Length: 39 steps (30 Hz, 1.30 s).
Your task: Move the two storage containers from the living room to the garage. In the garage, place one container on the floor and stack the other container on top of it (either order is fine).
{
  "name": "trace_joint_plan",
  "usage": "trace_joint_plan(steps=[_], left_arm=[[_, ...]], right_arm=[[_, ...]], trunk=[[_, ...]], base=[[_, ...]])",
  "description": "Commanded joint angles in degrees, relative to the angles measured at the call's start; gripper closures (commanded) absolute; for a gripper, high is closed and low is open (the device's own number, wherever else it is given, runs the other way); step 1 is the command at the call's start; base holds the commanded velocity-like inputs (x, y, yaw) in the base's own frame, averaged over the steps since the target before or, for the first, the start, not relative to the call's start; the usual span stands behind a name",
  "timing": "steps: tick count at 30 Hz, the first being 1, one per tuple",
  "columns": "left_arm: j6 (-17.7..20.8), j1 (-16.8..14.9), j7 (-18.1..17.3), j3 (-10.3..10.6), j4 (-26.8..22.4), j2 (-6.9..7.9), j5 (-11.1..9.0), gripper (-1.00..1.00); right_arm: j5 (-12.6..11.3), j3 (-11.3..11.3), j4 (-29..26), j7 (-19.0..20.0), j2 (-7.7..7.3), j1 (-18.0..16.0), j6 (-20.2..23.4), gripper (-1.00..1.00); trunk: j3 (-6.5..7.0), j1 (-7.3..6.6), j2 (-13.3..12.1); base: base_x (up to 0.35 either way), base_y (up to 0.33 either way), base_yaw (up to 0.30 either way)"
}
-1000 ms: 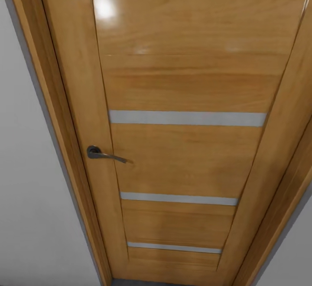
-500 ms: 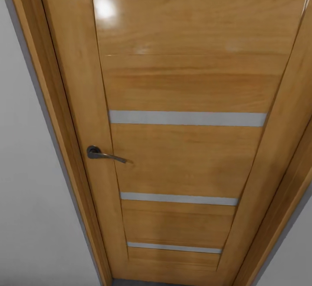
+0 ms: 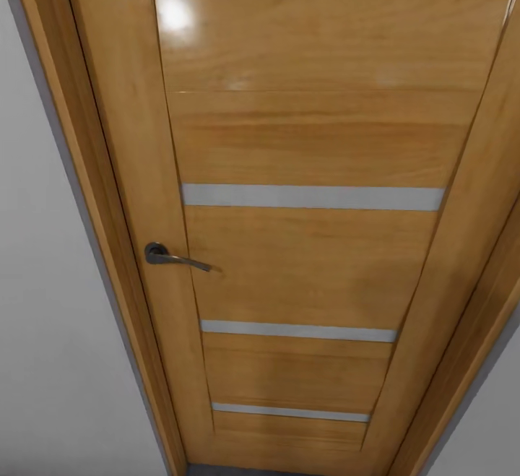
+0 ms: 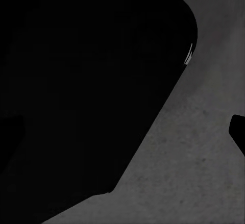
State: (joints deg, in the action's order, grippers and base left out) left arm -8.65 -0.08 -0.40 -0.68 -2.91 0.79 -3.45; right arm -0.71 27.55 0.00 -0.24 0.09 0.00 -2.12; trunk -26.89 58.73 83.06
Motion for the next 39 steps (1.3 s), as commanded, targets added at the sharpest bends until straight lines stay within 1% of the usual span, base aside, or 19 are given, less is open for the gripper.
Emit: trace_joint_plan(steps=[1, 6, 9, 17, 23, 25, 29, 32, 34, 36, 38, 39], left_arm=[[-0.1, 0.0, 0.0, 0.0, 0.0, 0.0, -0.4, -1.0], [-0.1, 0.0, 0.0, 0.0, 0.0, 0.0, -0.4, -1.0], [-0.1, 0.0, 0.0, 0.0, 0.0, 0.0, -0.4, -1.0], [-0.1, 0.0, 0.0, 0.0, 0.0, 0.0, -0.3, -1.0], [-0.2, 0.0, 0.0, 0.0, 0.0, -0.03, -0.3, -1.0], [-0.3, 0.0, 0.0, 0.0, 0.0, -0.06, -0.3, -1.0], [-0.4, 0.0, -0.1, 0.1, 0.0, -0.08, -0.3, -1.0], [-0.4, 0.0, -0.1, 0.1, 0.0, -0.09, -0.3, -1.0], [-0.4, 0.0, -0.1, 0.1, 0.0, -0.09, -0.2, -1.0], [-0.4, 0.0, -0.1, 0.1, 0.0, -0.09, -0.2, -1.0], [-0.4, 0.0, -0.1, 0.1, 0.0, -0.09, -0.2, -1.0], [-0.4, 0.0, -0.1, 0.1, 0.0, -0.09, -0.2, -1.0]], right_arm=[[-0.1, 0.1, 0.0, 0.0, 0.0, 0.0, -0.2, -1.0], [0.0, 0.1, 0.0, 0.0, 0.0, 0.0, -0.1, -1.0], [0.5, 0.1, 0.0, 0.1, 0.0, 0.0, -0.2, -1.0], [0.5, 0.1, 0.0, 0.1, -0.1, 0.0, -0.2, -1.0], [0.4, 0.2, 0.0, -0.1, -0.54, 0.0, -0.4, -1.0], [0.4, 0.2, 0.0, -0.1, -0.64, 0.0, -0.7, -1.0], [0.3, 0.1, 0.0, -0.2, -0.71, 0.0, -3.1, -1.0], [0.1, 0.1, 0.0, -0.3, -0.8, 0.0, -3.8, -1.0], [-0.2, 0.1, -1.9, -0.2, -0.86, 0.0, -3.9, -1.0], [-0.3, 0.1, -5.7, 0.2, -1.19, 0.0, -3.5, -1.0], [-0.4, 0.1, -8.5, 0.4, -2.05, 0.0, -3.3, -1.0], [-0.6, 0.0, -10.9, 0.5, -3.16, 0.0, -3.0, -1.0]], trunk=[[-0.04, 0.0, 0.0], [-0.04, 0.0, 0.0], [-0.04, 0.0, 0.0], [-0.04, 0.0, 0.0], [-0.04, 0.0, 0.0], [-0.04, 0.0, 0.0], [-0.04, 0.0, 0.0], [-0.04, 0.0, 0.0], [-0.04, 0.0, 0.0], [-0.04, 0.0, 0.0], [-0.04, 0.0, 0.0], [-0.04, 0.0, 0.0]], base=[[0.0, 0.0, 0.0], [0.0, 0.0, 0.0], [0.0, 0.0, 0.0], [0.0, 0.0, 0.0], [0.0, 0.0, 0.0], [0.0, 0.0, 0.0], [0.0, 0.0, 0.0], [0.0, 0.0, 0.0], [0.0, 0.0, 0.0], [0.0, 0.0, 0.0], [0.0, 0.0, 0.0], [0.0, 0.0, 0.0]])
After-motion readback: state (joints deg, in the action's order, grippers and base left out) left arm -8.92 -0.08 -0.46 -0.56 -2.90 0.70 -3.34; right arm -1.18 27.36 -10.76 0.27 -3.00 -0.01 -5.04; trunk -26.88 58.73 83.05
